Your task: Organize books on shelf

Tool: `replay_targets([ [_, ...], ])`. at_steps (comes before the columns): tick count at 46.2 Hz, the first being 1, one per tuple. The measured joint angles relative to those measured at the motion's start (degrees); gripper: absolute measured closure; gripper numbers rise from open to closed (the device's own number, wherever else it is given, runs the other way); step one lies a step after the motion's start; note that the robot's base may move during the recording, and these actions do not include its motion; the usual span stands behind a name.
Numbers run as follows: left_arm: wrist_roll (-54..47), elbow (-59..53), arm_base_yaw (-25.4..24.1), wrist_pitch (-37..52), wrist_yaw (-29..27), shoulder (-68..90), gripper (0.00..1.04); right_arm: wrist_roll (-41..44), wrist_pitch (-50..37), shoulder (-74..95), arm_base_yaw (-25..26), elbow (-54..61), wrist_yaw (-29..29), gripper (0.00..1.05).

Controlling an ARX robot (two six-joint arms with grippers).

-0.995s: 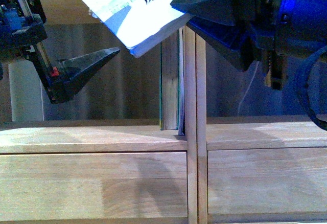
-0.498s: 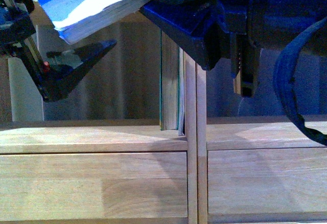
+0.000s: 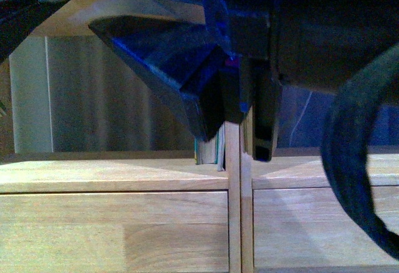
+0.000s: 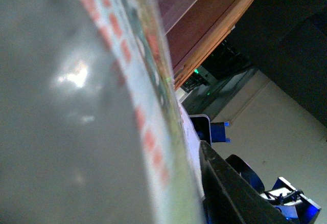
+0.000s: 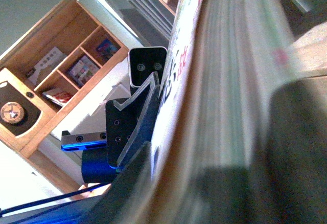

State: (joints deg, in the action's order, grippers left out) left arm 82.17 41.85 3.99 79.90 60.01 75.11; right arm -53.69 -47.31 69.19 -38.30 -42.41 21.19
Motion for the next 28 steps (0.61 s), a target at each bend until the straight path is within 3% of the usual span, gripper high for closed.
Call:
replay_targets([
  [3, 0.5, -0.5, 0.0, 0.0, 0.5, 0.0, 0.91, -0.8, -0.3, -0.8, -0.1, 1.0, -0.1, 0.56],
  [7, 0.7, -0.7, 0.0, 0.0, 0.8, 0.0, 0.96, -1.0, -0.3, -1.8, -0.1, 2.0, -0.2, 0.48],
  [13, 0.7, -0.8, 0.0, 0.0, 1.3, 0.0, 0.98, -0.9, 0.0, -3.4, -0.1, 3.4, -0.1, 0.36],
  [22, 0.6, -3.2, -0.9, 0.0, 1.3, -1.2, 0.98, 0.1, 3.1, -8.2, 2.4, 6.5, 1.4, 0.07],
  [28, -4.9, -15.2, -8.0, -6.2, -1.5, -15.5, 0.98, 0.6, 3.9, -10.5, 7.0, 8.7, 4.3, 0.07],
])
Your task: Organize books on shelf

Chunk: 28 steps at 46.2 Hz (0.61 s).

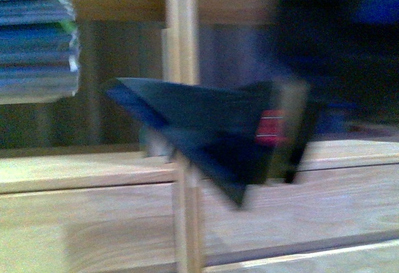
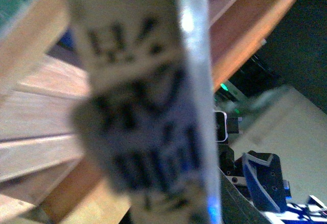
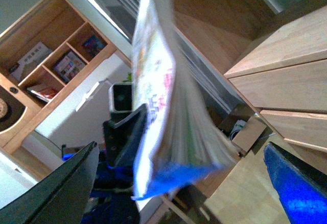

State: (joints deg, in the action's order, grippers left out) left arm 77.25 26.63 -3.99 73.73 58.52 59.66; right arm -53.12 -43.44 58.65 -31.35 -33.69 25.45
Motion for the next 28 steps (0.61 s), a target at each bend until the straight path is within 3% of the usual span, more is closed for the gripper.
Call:
replay_targets([
  [5, -10.0, 2.9, 0.2, -5.6, -6.6, -3.0, 0.98, -0.1, 0.1, -2.5, 6.2, 1.7, 1.1, 0.07],
  [16, -19.3, 15.7, 0.5, -9.3, -12.1, 12.4, 0.98, -1.4, 0.1, -6.3, 14.7, 5.3, 5.8, 0.07],
  [28, -39.0, 34.2, -0.4, -23.3, -19.2, 27.7, 0.98, -0.5, 5.8, -15.2, 27.4, 10.1, 11.9, 0.07],
])
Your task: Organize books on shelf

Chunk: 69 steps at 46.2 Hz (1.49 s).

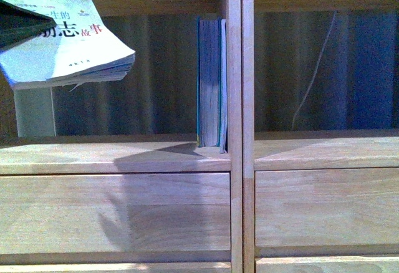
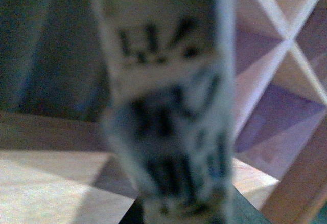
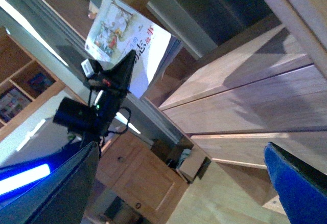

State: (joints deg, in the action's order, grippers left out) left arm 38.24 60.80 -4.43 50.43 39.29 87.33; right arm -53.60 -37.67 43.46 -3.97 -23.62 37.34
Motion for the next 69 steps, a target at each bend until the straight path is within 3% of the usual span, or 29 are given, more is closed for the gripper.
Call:
replay_targets([
  [13, -22.3, 14.9, 3.1, -14.4, -10.8, 11.7, 0.98, 11.9, 12.0, -13.0, 8.5, 1.4, 4.6, 0.07],
  [22, -36.6, 24.5, 6.7, -19.2, -17.4, 19.4, 0.98, 16.8, 15.1, -20.0, 14.0, 1.5, 7.2, 0.07],
  [36, -54.0, 40.6, 14.8, -23.3, -28.8, 31.8, 0.98, 19.0, 17.5, -22.6, 16.3, 1.8, 6.6, 0.07],
  [42, -57.4, 41.5, 17.6, -22.3, -34.0, 34.4, 0.98, 19.0, 17.5, -22.6, 16.3, 1.8, 6.6, 0.07],
  [60, -62.9, 33.7, 23.0, -15.0, -40.2, 34.5, 0.98, 19.2, 17.5, -22.6, 16.3, 1.8, 6.6, 0.07],
  [69, -65.1, 31.6, 23.5, -12.3, -44.9, 33.8, 0.61, 19.2, 17.5, -22.6, 16.3, 1.8, 6.6, 0.07],
])
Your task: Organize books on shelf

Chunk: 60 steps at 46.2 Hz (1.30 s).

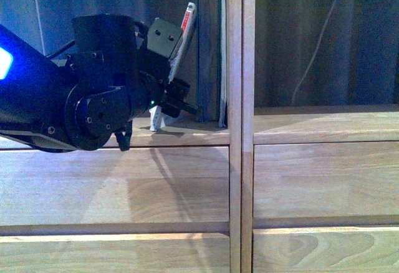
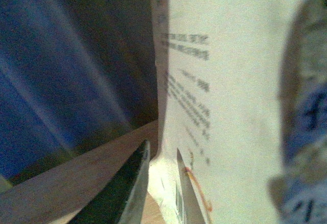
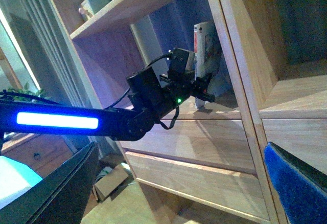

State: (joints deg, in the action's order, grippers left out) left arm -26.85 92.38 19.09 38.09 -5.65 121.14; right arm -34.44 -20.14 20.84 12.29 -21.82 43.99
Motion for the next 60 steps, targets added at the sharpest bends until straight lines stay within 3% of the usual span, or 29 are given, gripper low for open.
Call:
replay_targets([
  [5, -0.4, -2.9, -0.5, 1.2, -1.7, -1.9, 0.38, 0.0, 0.0, 0.0, 0.0, 0.0, 0.0, 0.07],
  [15, 0.9, -10.4, -1.6, 2.3, 0.4, -9.3, 0.06, 0.0, 0.0, 0.0, 0.0, 0.0, 0.0, 0.07],
  [26, 10.7, -29.3, -4.9, 1.5, 8.6, -29.6, 0.07, 0.0, 0.0, 0.0, 0.0, 0.0, 0.0, 0.07],
  [39, 17.1, -49.1, -16.5, 0.9, 20.8, -56.0, 0.07, 0.0, 0.0, 0.0, 0.0, 0.0, 0.0, 0.07],
  [50, 18.8, -50.0, -17.0, 0.9, 21.7, -57.3, 0.07, 0.0, 0.0, 0.0, 0.0, 0.0, 0.0, 0.07],
  [54, 22.7, -49.6, -15.6, -13.4, 7.9, -60.4, 0.22, 0.0, 0.0, 0.0, 0.0, 0.0, 0.0, 0.07],
  [55, 23.7, -50.9, -15.5, -16.5, 4.7, -61.8, 0.27, 2.6, 2.6, -0.5, -1.2, -0.5, -4.0, 0.09],
  [56, 24.4, -52.8, -15.6, -17.4, 3.3, -63.1, 0.32, 6.8, 10.1, -1.4, -4.4, -2.1, -14.3, 0.15],
  [57, 24.7, -53.5, -15.6, -17.4, 2.8, -63.5, 0.34, 6.8, 11.2, -1.6, -4.9, -2.4, -15.7, 0.15],
  [59, 25.5, -57.7, -16.5, -16.5, 3.3, -65.5, 0.45, 16.5, 21.7, -3.6, -9.9, -3.1, -30.1, 0.25],
  [60, 25.7, -59.1, -17.2, -16.0, 4.3, -66.2, 0.48, 19.2, 24.0, -4.2, -10.7, -2.6, -33.5, 0.28],
])
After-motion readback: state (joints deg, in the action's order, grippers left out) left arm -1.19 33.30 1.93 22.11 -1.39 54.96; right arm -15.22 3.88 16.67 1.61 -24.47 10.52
